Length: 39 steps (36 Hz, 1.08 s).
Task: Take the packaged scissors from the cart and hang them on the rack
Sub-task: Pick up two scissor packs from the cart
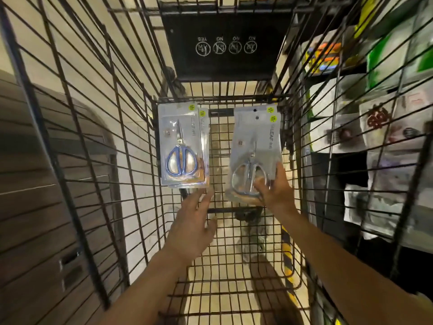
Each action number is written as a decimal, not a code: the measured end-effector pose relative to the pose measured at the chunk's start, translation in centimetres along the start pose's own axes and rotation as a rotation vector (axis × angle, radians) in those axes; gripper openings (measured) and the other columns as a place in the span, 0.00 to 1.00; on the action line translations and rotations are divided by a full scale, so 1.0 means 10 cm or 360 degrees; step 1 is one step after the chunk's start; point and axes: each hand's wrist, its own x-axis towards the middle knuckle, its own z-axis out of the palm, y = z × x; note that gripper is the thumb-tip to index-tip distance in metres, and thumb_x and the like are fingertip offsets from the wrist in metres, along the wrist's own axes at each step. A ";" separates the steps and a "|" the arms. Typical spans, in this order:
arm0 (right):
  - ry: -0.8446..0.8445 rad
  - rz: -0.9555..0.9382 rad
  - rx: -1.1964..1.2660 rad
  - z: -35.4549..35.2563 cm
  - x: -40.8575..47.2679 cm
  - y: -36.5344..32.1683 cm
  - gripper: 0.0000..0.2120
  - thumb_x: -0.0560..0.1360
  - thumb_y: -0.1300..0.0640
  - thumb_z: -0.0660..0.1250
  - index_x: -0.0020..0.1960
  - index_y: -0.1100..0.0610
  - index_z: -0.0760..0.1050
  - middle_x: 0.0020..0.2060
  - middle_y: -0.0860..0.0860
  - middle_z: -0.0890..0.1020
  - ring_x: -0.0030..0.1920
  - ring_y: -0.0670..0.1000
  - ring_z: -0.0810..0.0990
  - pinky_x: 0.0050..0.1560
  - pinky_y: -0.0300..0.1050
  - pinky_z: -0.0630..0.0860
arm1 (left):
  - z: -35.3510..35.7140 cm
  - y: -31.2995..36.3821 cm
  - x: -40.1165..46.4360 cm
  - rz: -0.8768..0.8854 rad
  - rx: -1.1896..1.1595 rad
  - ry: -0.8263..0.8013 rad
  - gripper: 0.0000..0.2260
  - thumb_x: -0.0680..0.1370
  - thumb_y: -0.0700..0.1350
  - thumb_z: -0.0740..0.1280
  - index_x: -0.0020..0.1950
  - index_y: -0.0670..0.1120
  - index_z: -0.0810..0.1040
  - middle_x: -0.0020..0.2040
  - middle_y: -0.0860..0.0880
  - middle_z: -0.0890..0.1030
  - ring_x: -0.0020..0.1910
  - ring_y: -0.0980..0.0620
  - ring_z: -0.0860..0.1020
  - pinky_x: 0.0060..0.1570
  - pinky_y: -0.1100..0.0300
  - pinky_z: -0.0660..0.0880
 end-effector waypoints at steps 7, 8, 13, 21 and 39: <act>-0.0198 0.0052 0.0425 -0.11 -0.40 0.02 0.38 0.83 0.65 0.63 0.83 0.43 0.48 0.76 0.53 0.68 0.70 0.54 0.75 0.51 0.54 0.86 | 0.01 0.08 0.03 -0.0179 -0.0530 -0.0111 0.33 0.83 0.49 0.68 0.84 0.55 0.56 0.84 0.53 0.58 0.82 0.54 0.56 0.81 0.52 0.56; -0.0222 0.0045 0.0465 -0.13 -0.48 0.02 0.38 0.83 0.64 0.64 0.83 0.41 0.48 0.76 0.51 0.68 0.69 0.49 0.76 0.48 0.47 0.86 | -0.02 0.12 0.04 -0.0255 -0.0709 -0.0128 0.34 0.82 0.50 0.70 0.84 0.55 0.57 0.83 0.53 0.60 0.81 0.52 0.60 0.80 0.49 0.61; -0.0356 0.0079 0.0640 -0.18 -0.83 -0.07 0.30 0.82 0.61 0.65 0.73 0.32 0.63 0.65 0.45 0.80 0.57 0.45 0.85 0.44 0.42 0.84 | -0.21 0.31 0.11 -0.0488 -0.1393 -0.0172 0.43 0.73 0.51 0.77 0.82 0.63 0.58 0.75 0.52 0.72 0.68 0.51 0.78 0.66 0.46 0.78; -0.0604 0.0242 0.0609 -0.10 -1.03 -0.23 0.36 0.76 0.53 0.70 0.79 0.40 0.59 0.66 0.51 0.80 0.62 0.58 0.83 0.54 0.67 0.82 | -0.33 0.28 0.11 -0.0337 -0.1756 -0.0178 0.52 0.67 0.40 0.80 0.79 0.72 0.57 0.67 0.51 0.83 0.65 0.49 0.82 0.66 0.48 0.77; 0.0216 -0.0008 -0.0282 0.08 0.40 -0.14 0.50 0.71 0.61 0.79 0.82 0.56 0.51 0.75 0.58 0.66 0.73 0.61 0.69 0.66 0.63 0.77 | -0.63 0.19 -0.07 -0.0375 -0.1747 0.0454 0.43 0.78 0.27 0.67 0.80 0.65 0.59 0.72 0.48 0.78 0.60 0.59 0.83 0.47 0.57 0.85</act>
